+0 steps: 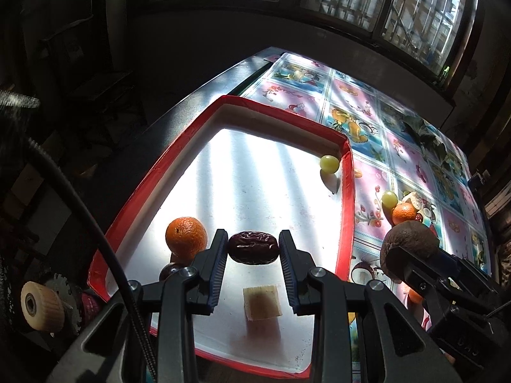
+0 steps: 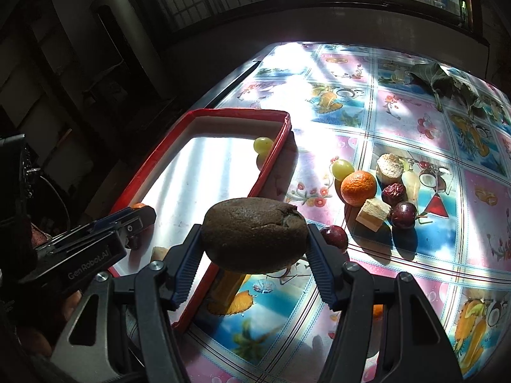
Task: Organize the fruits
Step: 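Carry the brown fruit and red date over the tray with both tools, then open both tools to drop the brown fruit and red date in the tray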
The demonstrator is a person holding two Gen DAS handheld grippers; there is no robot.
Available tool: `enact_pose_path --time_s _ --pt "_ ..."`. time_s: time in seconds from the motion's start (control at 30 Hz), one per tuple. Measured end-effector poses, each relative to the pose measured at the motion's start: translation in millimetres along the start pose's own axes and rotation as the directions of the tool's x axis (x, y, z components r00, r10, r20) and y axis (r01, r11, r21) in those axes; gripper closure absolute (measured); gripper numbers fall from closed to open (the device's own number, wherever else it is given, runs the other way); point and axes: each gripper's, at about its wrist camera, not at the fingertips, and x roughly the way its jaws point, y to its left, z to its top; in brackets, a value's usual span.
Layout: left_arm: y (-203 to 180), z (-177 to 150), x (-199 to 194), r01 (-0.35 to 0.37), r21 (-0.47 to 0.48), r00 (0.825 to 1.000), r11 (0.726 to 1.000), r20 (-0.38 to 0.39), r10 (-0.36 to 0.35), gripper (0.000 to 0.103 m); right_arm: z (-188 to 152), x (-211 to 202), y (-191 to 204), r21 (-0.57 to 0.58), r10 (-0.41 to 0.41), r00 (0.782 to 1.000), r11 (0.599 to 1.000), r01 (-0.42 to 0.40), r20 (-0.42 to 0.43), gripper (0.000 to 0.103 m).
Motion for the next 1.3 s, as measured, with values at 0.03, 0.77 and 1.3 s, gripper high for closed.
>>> enact_pose_path --time_s 0.03,0.77,1.3 --pt "2 2 2 -0.006 -0.002 1.000 1.000 -0.003 0.006 0.071 4 3 3 -0.002 0.009 1.000 1.000 -0.009 -0.001 0.039" --pt "26 24 57 -0.165 0.014 0.984 0.986 -0.072 0.166 0.071 55 102 36 -0.065 0.049 0.990 0.996 -0.058 -0.130 0.039" --pt "22 24 65 -0.175 0.037 0.980 0.984 -0.086 0.178 0.053 54 107 35 -0.068 0.042 0.990 0.996 -0.052 -0.137 0.037"
